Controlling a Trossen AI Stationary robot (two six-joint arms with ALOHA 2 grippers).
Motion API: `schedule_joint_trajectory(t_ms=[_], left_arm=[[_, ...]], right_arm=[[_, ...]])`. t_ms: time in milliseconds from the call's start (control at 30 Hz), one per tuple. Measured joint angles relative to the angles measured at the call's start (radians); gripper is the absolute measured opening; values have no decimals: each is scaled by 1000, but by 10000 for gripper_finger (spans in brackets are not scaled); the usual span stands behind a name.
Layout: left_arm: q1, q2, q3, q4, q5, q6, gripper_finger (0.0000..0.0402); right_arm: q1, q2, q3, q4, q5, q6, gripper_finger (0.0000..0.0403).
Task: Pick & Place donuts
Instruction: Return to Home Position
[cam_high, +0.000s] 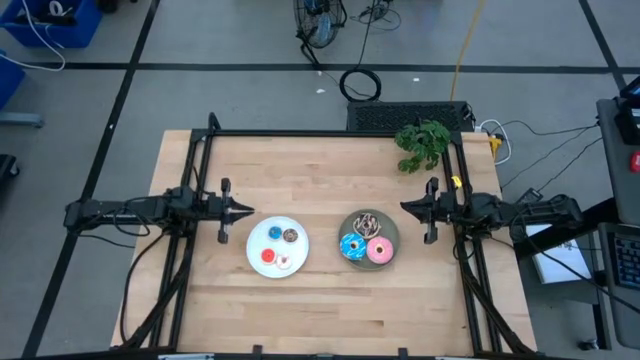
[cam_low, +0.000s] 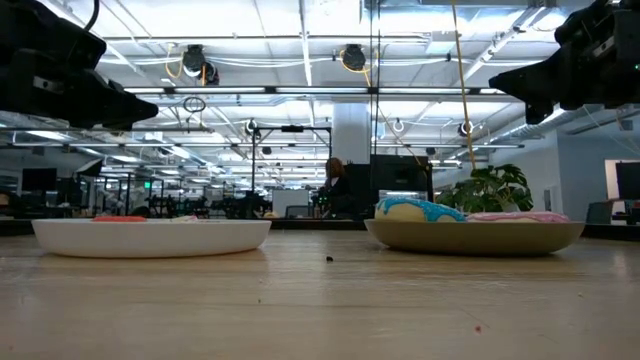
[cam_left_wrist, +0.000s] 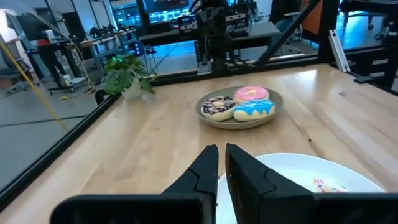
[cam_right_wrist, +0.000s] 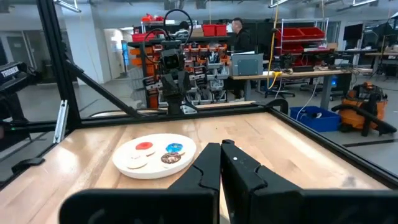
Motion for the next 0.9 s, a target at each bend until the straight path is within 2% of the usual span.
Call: schedule_joint_trajectory(t_ms=[900], left_arm=[[0,0,0,1,0,0,42]], right_arm=[[0,0,0,0,0,2,0]])
